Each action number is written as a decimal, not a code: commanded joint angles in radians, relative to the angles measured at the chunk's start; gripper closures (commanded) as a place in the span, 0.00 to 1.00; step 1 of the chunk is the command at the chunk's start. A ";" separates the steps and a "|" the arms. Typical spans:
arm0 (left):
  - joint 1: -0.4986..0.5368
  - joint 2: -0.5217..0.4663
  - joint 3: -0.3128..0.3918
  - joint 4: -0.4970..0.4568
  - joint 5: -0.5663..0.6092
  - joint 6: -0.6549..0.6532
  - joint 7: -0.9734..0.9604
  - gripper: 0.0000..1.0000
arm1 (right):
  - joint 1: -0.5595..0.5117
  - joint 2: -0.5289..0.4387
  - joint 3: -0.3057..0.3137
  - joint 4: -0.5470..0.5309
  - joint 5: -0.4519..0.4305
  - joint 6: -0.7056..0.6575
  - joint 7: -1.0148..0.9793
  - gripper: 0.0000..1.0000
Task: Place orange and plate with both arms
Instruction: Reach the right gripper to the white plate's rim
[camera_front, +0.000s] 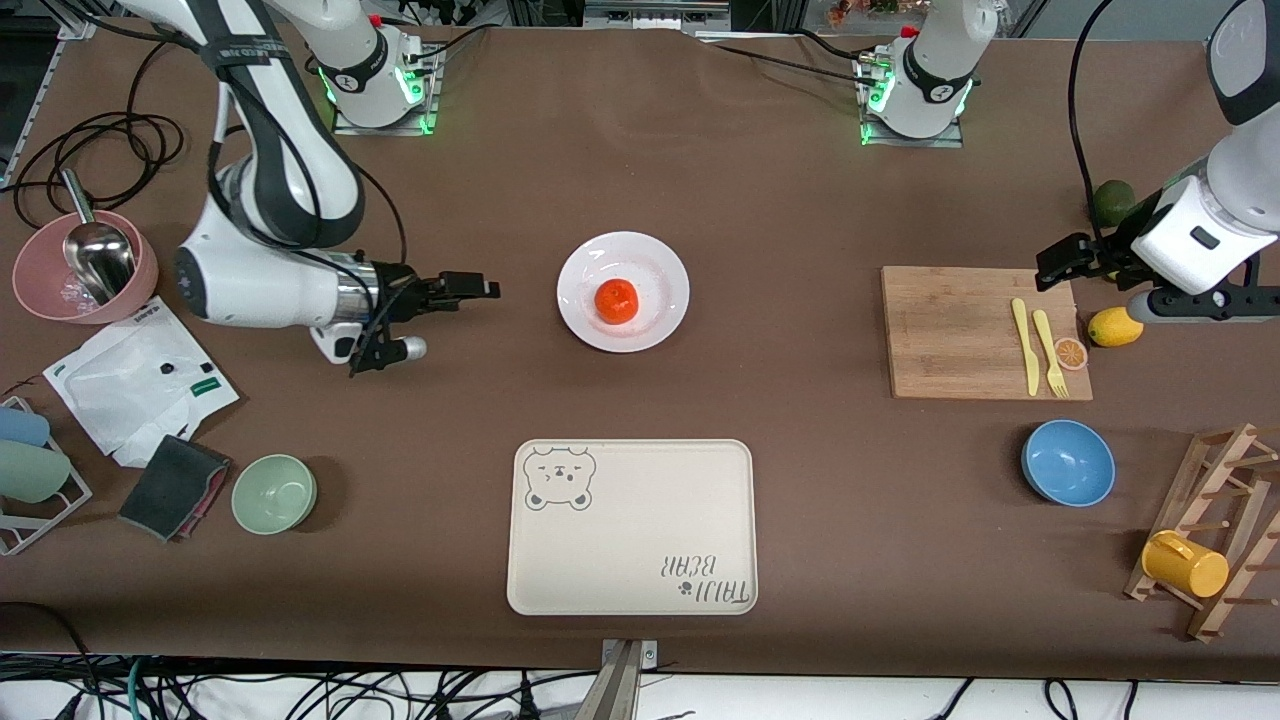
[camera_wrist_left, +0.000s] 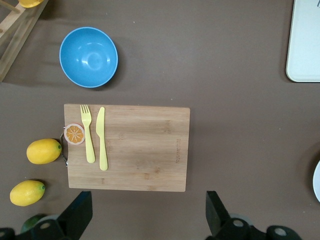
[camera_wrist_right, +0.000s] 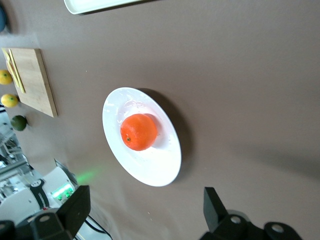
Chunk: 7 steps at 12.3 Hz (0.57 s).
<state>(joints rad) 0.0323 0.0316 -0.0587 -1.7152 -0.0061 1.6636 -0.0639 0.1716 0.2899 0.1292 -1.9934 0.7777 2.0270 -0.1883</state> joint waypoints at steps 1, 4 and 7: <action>-0.011 -0.009 0.007 0.000 -0.006 -0.034 0.026 0.00 | -0.009 -0.060 0.059 -0.149 0.102 0.131 -0.043 0.00; -0.008 -0.006 0.007 0.003 0.000 -0.044 0.029 0.00 | -0.009 -0.045 0.122 -0.254 0.300 0.258 -0.213 0.00; -0.014 -0.007 -0.001 0.005 0.000 -0.044 0.027 0.00 | -0.009 -0.018 0.141 -0.286 0.371 0.286 -0.301 0.00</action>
<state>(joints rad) 0.0240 0.0314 -0.0577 -1.7152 -0.0061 1.6333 -0.0558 0.1725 0.2802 0.2564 -2.2532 1.1093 2.2960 -0.4411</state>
